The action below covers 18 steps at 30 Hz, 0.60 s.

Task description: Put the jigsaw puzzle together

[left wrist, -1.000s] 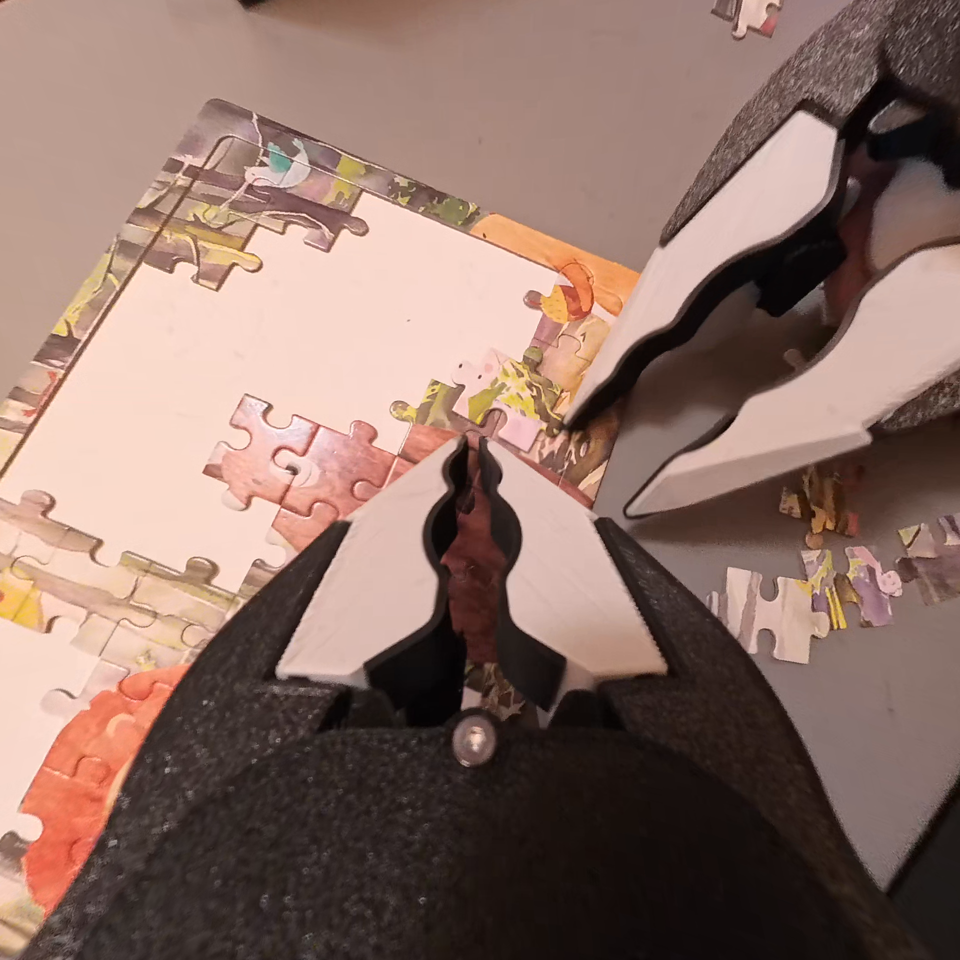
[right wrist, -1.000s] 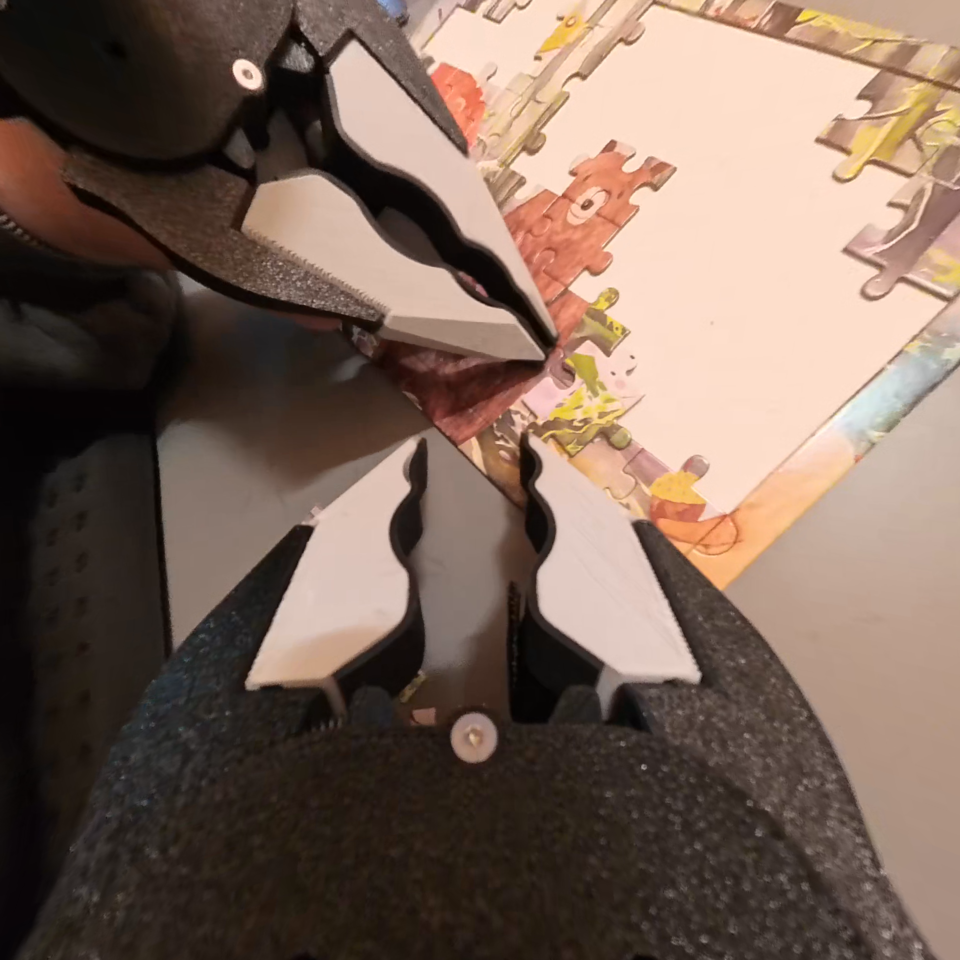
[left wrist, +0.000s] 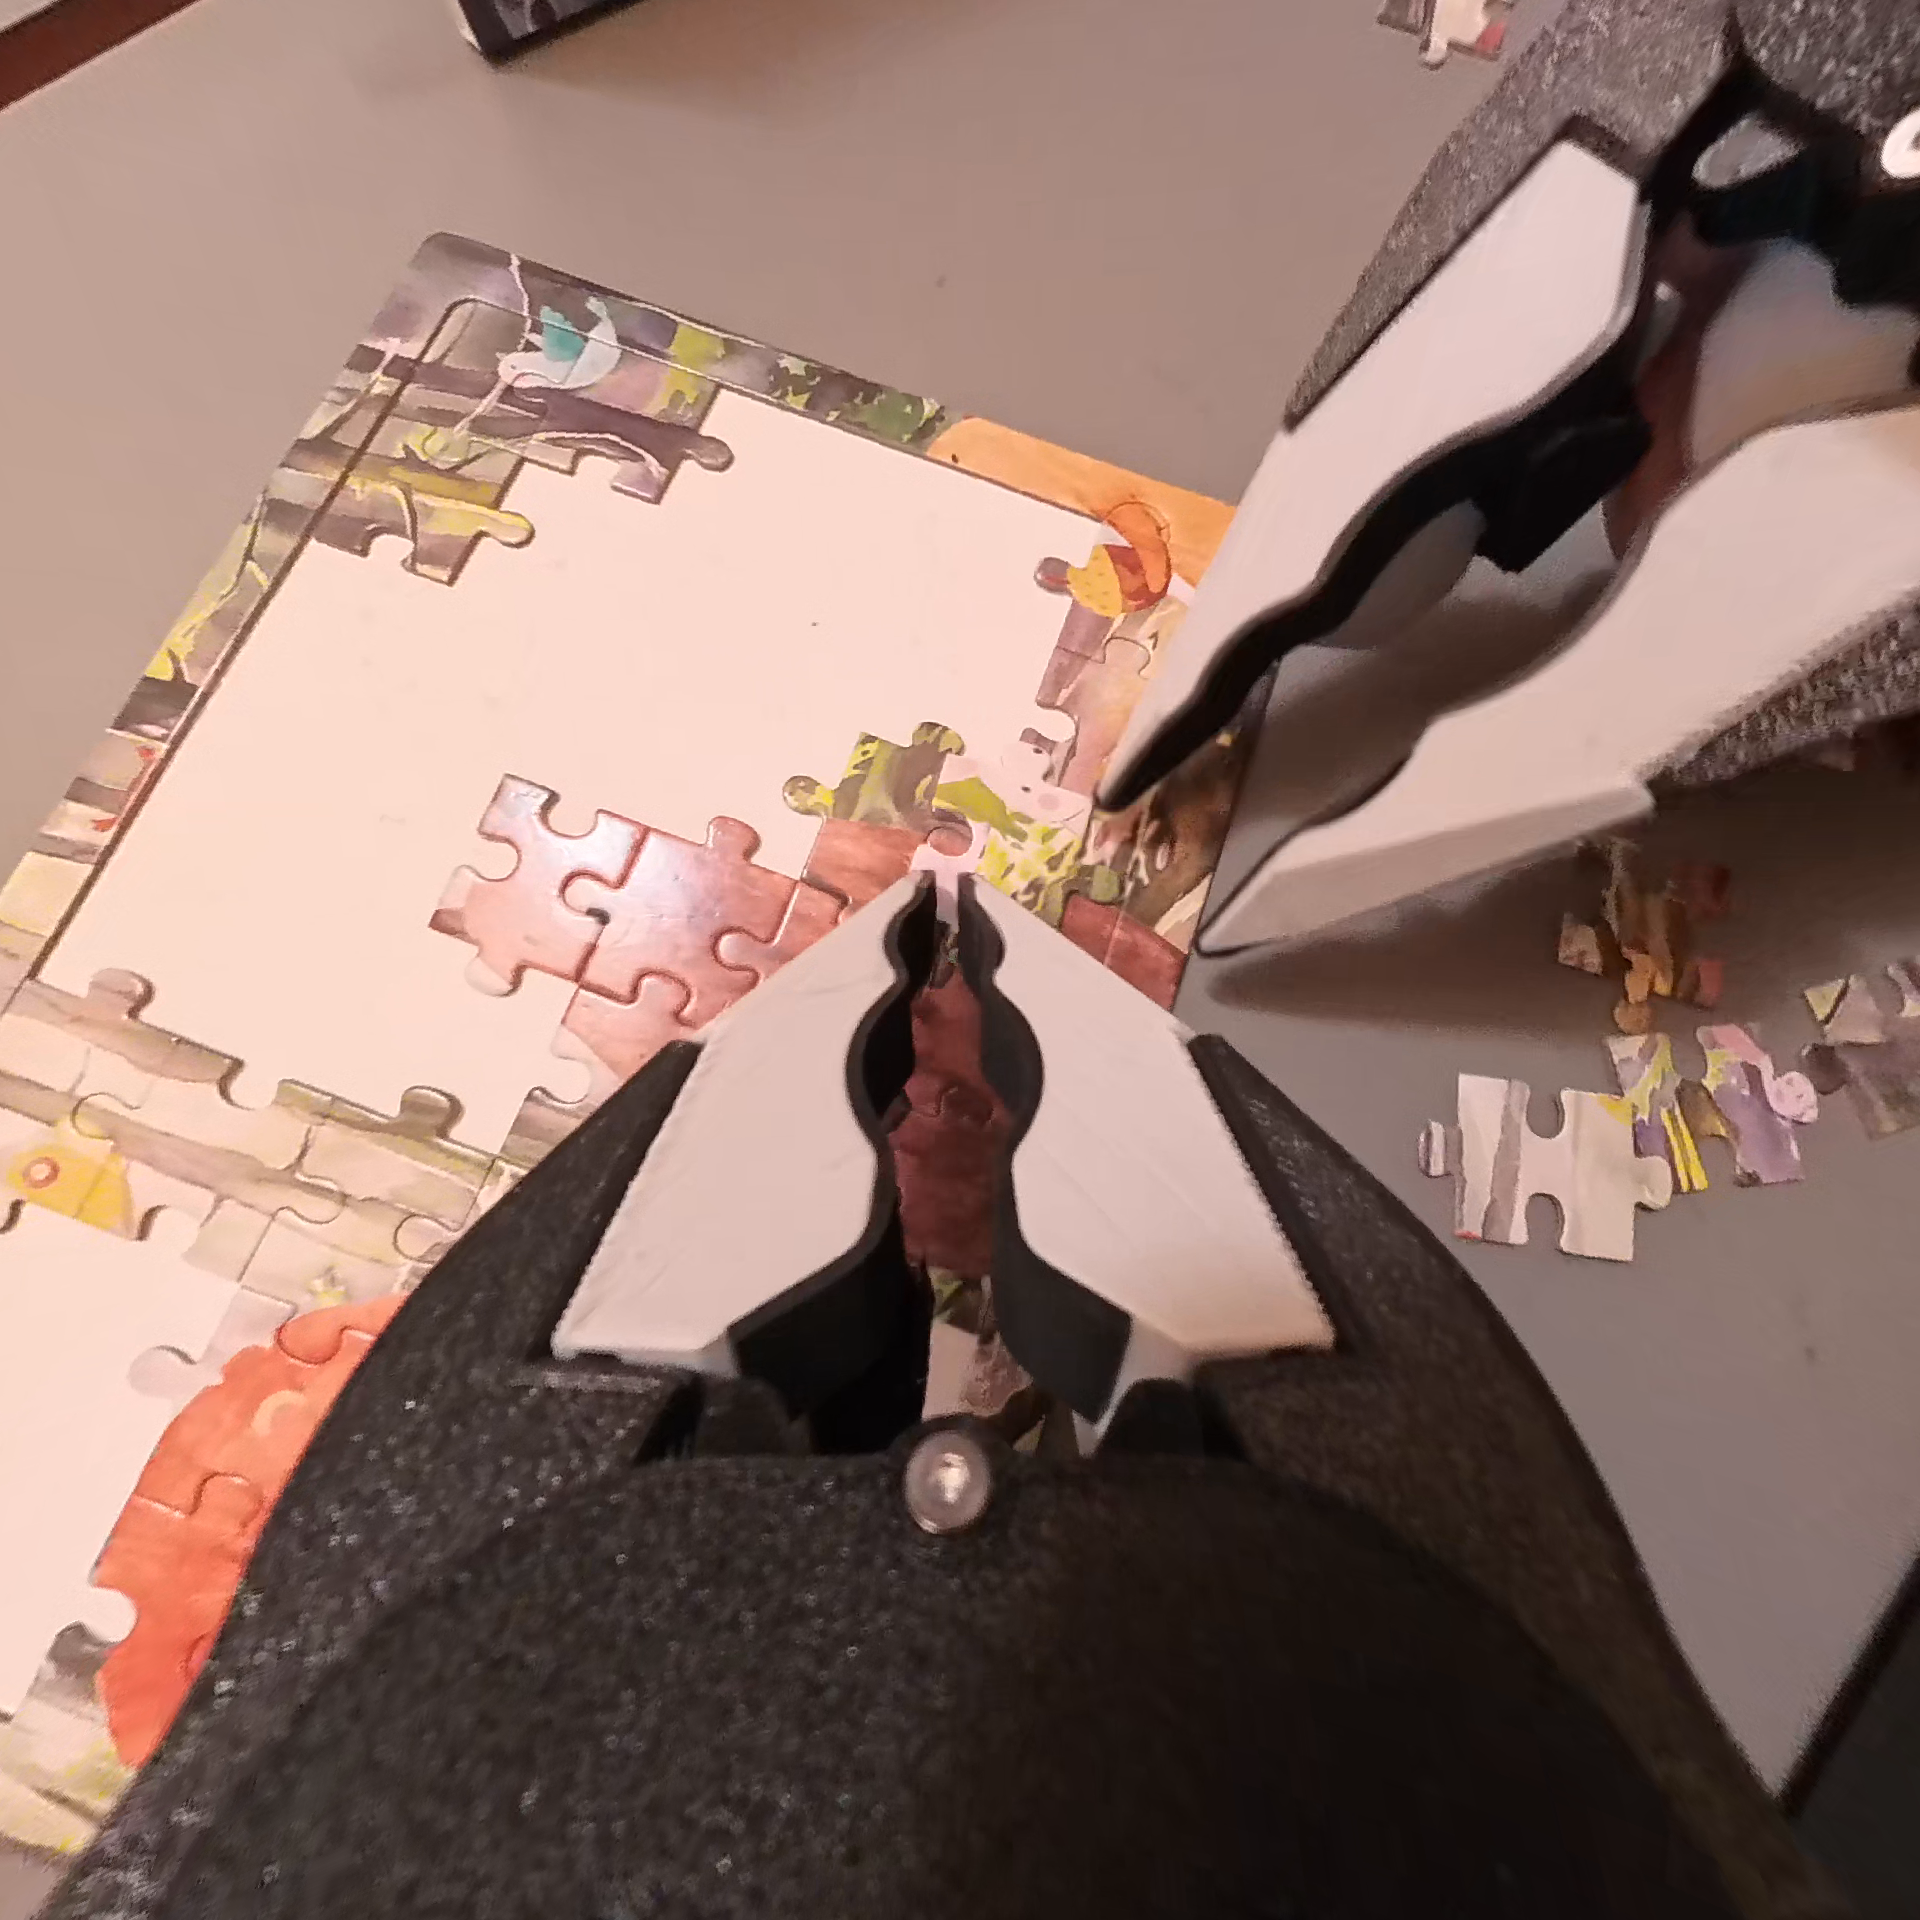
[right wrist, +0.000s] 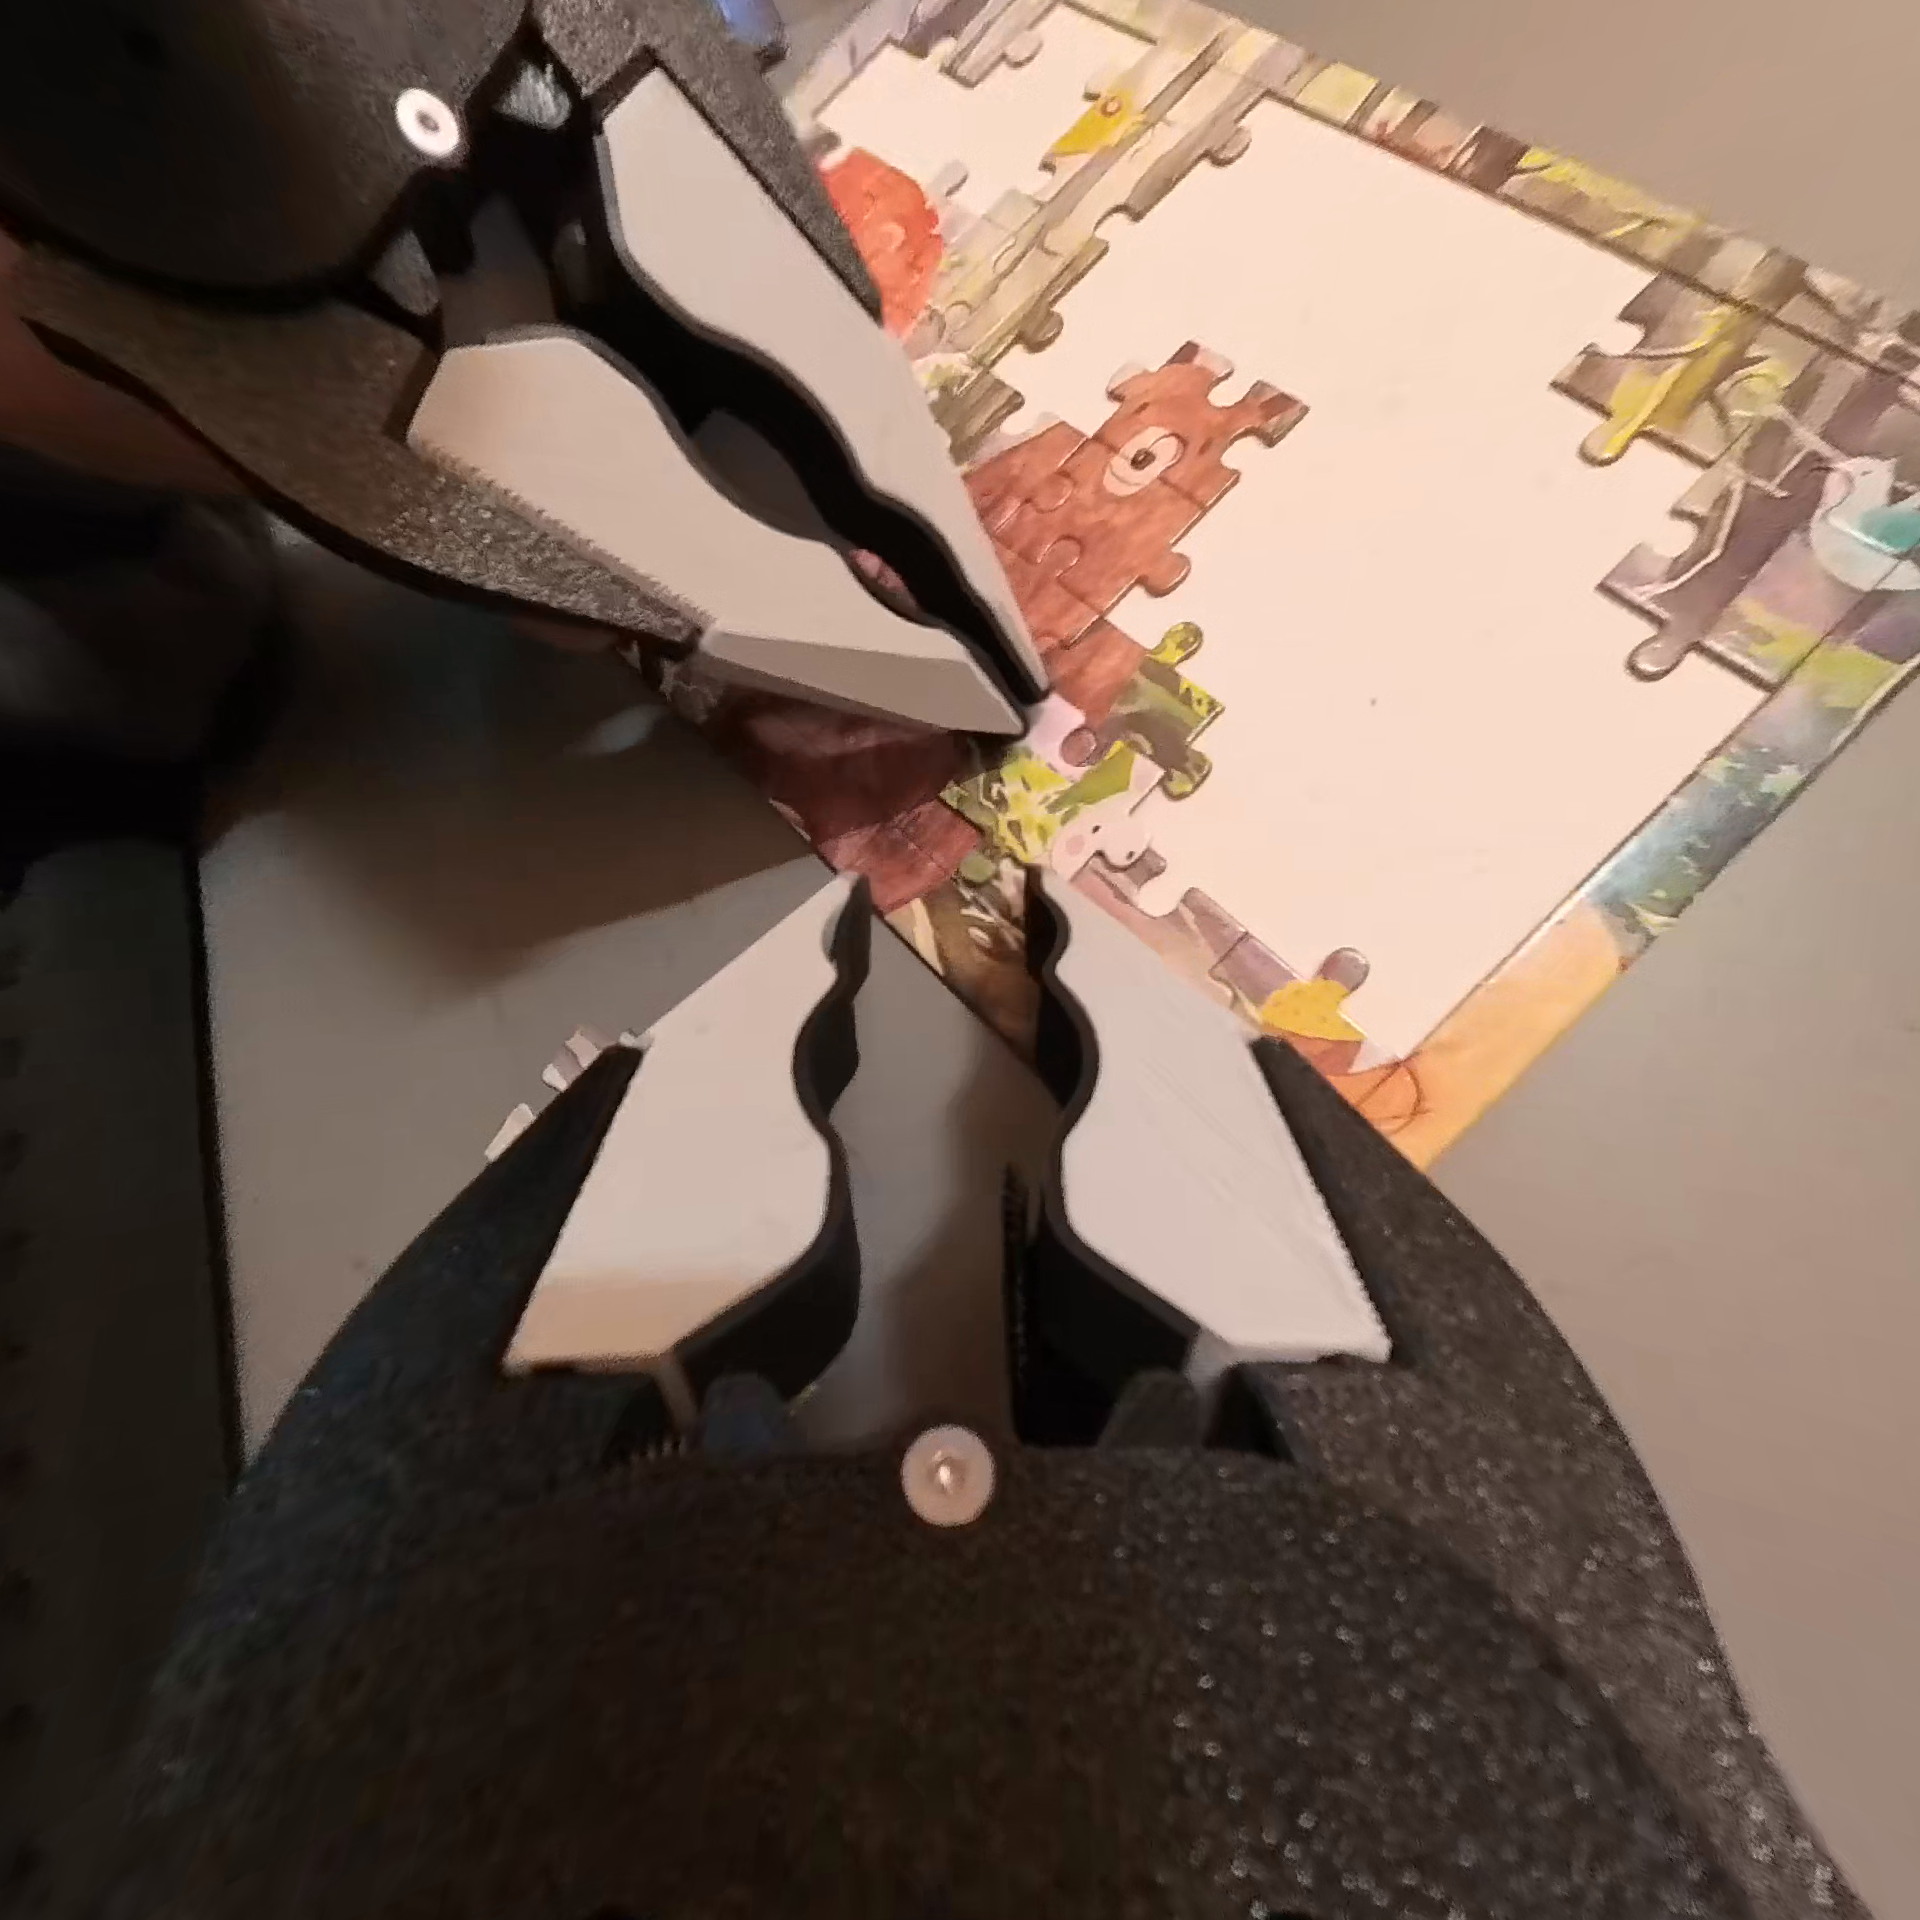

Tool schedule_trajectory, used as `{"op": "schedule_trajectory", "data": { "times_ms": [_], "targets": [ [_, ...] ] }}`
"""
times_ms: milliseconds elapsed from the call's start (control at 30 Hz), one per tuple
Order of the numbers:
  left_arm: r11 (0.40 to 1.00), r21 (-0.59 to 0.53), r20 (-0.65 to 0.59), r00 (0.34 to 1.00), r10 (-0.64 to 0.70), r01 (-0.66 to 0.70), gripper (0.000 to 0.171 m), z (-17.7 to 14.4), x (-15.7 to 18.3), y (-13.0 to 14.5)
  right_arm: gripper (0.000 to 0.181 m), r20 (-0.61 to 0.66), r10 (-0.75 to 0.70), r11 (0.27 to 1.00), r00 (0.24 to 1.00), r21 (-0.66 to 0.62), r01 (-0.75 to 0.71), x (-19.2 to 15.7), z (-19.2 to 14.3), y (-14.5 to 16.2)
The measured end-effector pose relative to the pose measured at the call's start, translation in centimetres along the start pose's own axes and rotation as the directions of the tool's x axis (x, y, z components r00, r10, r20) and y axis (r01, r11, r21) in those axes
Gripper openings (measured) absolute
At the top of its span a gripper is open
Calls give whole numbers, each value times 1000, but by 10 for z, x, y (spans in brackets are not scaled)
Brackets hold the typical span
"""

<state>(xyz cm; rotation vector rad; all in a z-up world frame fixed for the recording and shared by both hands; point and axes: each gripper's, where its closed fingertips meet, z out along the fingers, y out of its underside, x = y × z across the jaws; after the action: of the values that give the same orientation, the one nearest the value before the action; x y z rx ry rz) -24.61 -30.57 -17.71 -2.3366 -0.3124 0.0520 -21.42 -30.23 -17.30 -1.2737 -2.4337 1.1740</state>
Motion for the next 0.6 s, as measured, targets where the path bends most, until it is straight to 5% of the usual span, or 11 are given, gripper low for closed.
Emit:
{"op": "schedule_trajectory", "data": {
  "times_ms": [433,600],
  "targets": [
    [997,11,-63,995,73,-73,40,-8,3,3,23,-74,-1,1000,997,24,3,15,-19,-2],
    [995,-25,-68,993,92,-94,40,0,6,6,22,-78,7,998,997,70,-1,15,-32,-8]
  ]
}}
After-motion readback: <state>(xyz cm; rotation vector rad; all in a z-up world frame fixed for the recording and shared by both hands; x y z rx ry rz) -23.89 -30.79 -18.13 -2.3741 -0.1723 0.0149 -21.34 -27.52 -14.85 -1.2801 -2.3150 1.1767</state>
